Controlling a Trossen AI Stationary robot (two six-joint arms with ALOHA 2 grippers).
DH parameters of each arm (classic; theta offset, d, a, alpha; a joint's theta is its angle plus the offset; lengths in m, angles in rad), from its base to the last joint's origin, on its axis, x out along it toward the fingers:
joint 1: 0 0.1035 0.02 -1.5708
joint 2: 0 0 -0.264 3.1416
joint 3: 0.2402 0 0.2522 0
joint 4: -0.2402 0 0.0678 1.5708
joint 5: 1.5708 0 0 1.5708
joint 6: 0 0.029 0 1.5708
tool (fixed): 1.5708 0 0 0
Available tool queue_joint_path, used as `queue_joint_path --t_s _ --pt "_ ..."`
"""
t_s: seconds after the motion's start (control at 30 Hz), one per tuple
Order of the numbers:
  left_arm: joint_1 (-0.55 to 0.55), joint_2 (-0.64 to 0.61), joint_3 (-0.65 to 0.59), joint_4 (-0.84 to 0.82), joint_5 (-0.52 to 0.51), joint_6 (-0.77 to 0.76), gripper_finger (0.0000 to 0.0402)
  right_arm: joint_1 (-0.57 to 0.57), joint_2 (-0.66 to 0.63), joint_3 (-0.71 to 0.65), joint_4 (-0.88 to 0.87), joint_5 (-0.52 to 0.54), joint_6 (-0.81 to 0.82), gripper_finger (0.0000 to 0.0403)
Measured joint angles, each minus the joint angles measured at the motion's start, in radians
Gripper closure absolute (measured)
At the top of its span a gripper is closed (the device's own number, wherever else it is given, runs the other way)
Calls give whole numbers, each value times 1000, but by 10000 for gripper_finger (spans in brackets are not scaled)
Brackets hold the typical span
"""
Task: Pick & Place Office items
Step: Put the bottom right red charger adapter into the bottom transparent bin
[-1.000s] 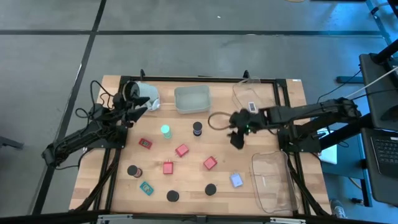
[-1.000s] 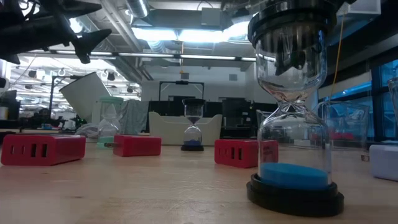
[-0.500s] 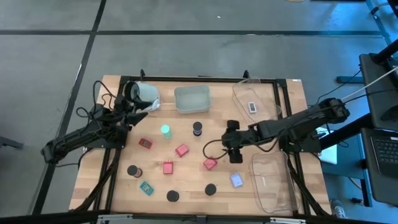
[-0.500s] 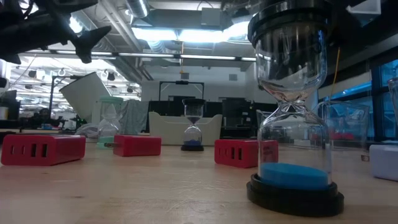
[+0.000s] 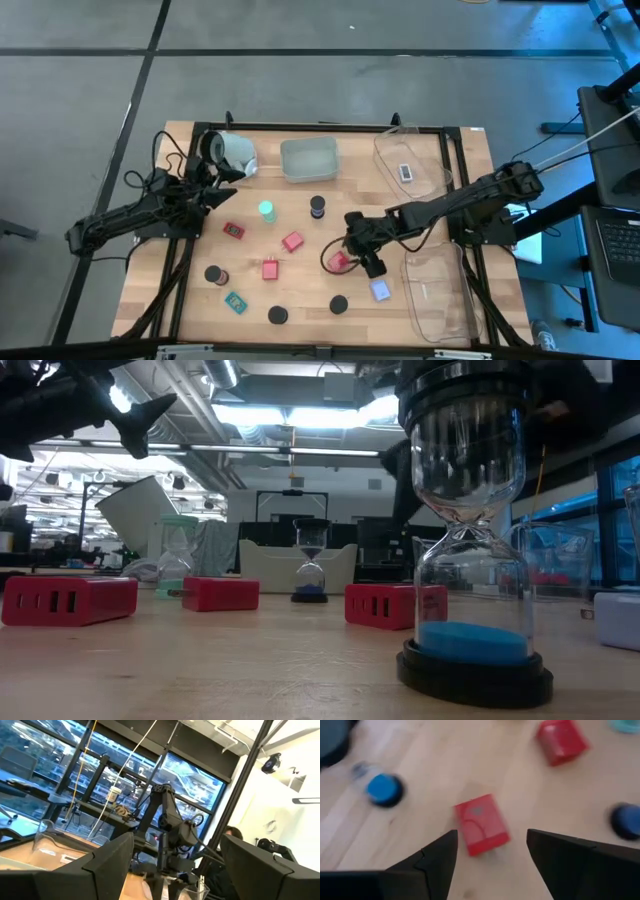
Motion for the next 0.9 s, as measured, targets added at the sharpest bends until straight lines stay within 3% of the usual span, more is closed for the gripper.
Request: queue_joint_path --t_s 0.27,0.7,0.9 --pt "-15 0 0 -1 -50 42 105 -2 75 0 60 -39 -77 157" --pt "-15 0 0 -1 -138 41 105 -3 172 0 199 -91 -173 79" --pt "-15 0 0 -4 -146 40 105 -6 209 0 195 -91 -178 68"
